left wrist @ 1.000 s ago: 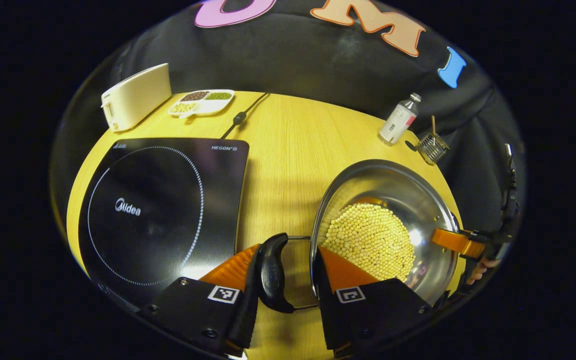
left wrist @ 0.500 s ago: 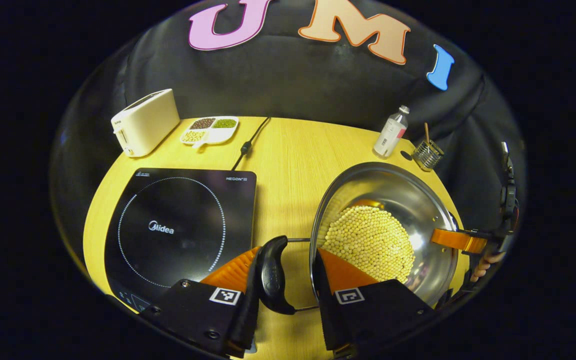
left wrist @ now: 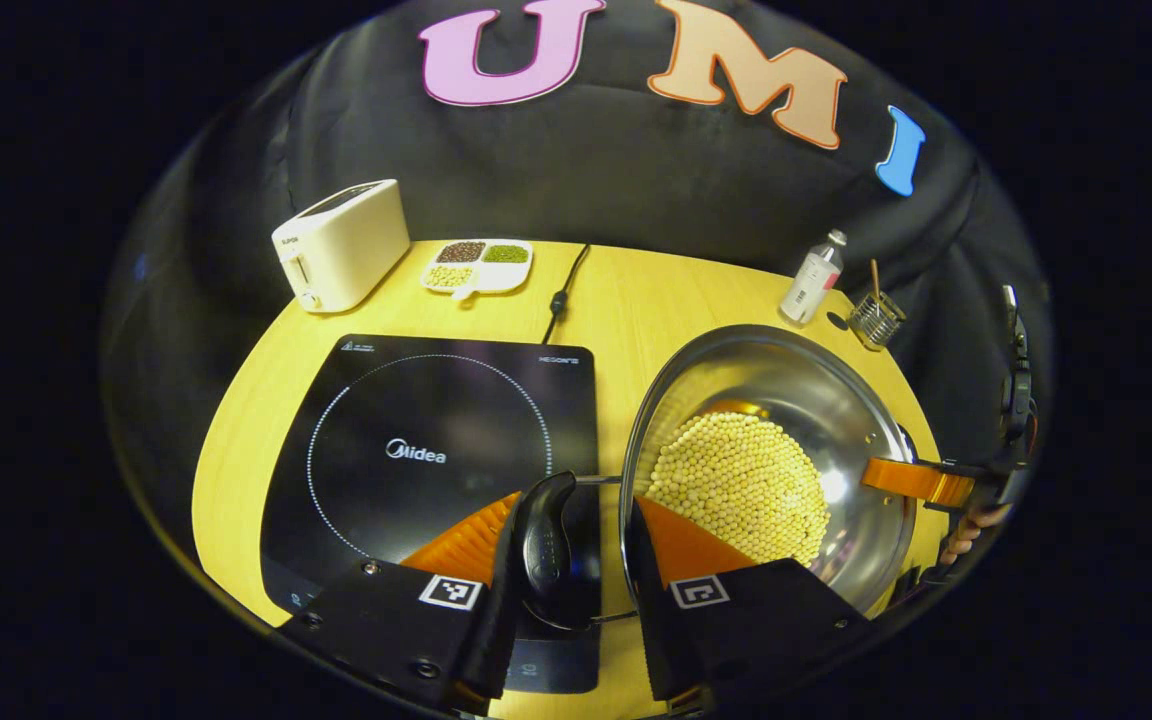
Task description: First push the handle of the pot to place it horizontally, then grasp the pot with both hands and set it on the induction cooktop.
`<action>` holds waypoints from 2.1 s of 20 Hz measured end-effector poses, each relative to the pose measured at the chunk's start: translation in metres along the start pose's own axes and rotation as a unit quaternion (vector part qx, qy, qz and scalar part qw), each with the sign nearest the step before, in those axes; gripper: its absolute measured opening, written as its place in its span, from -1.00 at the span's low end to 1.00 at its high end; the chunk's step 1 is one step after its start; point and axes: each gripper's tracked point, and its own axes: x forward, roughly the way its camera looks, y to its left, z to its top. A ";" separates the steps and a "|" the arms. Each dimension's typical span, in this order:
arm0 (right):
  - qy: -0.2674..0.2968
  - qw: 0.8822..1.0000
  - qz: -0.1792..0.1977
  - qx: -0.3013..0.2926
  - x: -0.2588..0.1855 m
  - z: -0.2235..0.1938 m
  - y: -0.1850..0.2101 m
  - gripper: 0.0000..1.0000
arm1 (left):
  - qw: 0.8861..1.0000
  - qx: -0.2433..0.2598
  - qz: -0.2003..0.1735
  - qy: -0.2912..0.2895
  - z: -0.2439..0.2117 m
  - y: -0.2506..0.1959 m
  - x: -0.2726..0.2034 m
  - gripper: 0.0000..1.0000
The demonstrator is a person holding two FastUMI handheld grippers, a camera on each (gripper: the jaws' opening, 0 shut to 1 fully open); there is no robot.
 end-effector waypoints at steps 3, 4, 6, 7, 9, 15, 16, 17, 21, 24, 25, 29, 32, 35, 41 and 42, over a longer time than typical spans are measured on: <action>-0.003 1.000 -0.008 -0.001 0.003 -0.002 0.033 -0.12 | 1.000 0.000 -0.008 -0.004 0.005 0.032 -0.002 0.08; -0.004 1.000 -0.011 0.002 0.004 -0.004 0.047 -0.02 | 1.000 0.002 -0.014 -0.008 0.009 0.045 -0.001 0.08; 0.000 1.000 -0.022 0.013 0.005 -0.013 0.078 -0.12 | 1.000 0.004 -0.027 -0.003 0.014 0.076 0.000 0.07; -0.003 1.000 -0.029 0.012 0.006 -0.015 0.091 -0.12 | 0.999 0.006 -0.033 -0.002 0.018 0.090 0.000 0.08; -0.004 0.999 -0.038 0.011 0.007 -0.016 0.124 -0.12 | 0.999 0.018 -0.044 -0.013 0.029 0.118 0.000 0.08; -0.006 0.998 -0.060 -0.015 0.021 -0.012 0.202 -0.12 | 0.998 -0.002 -0.059 -0.020 0.037 0.192 0.010 0.07; -0.005 0.998 -0.064 -0.020 0.024 -0.014 0.211 -0.02 | 0.998 -0.007 -0.061 -0.018 0.036 0.200 0.011 0.07; -0.001 0.998 -0.067 -0.023 0.026 -0.016 0.219 -0.03 | 0.998 -0.009 -0.061 -0.013 0.034 0.209 0.012 0.06; 0.004 0.997 -0.070 -0.019 0.035 -0.018 0.238 -0.12 | 0.998 0.004 -0.061 -0.023 0.044 0.230 0.016 0.05; 0.006 0.997 -0.074 -0.017 0.041 -0.018 0.246 -0.02 | 0.998 0.015 -0.058 -0.031 0.050 0.238 0.021 0.06; 0.004 0.997 -0.074 -0.014 0.043 -0.017 0.248 0.07 | 0.998 0.016 -0.058 -0.032 0.050 0.240 0.023 0.06; 0.004 0.997 -0.071 -0.011 0.055 -0.014 0.255 -0.02 | 0.998 0.026 -0.045 -0.044 0.057 0.247 0.025 0.06; 0.003 0.998 -0.066 -0.008 0.062 -0.013 0.257 -0.12 | 0.997 0.034 -0.040 -0.050 0.062 0.252 0.027 0.07; 0.000 0.998 -0.064 -0.011 0.065 -0.010 0.257 -0.10 | 0.997 0.038 -0.037 -0.056 0.066 0.251 0.035 0.08; -0.004 0.999 -0.053 -0.004 0.065 -0.010 0.256 -0.10 | 0.997 0.038 -0.039 -0.057 0.066 0.251 0.036 0.07; -0.004 0.999 -0.051 -0.002 0.065 -0.011 0.256 -0.10 | 0.997 0.037 -0.039 -0.057 0.067 0.251 0.036 0.08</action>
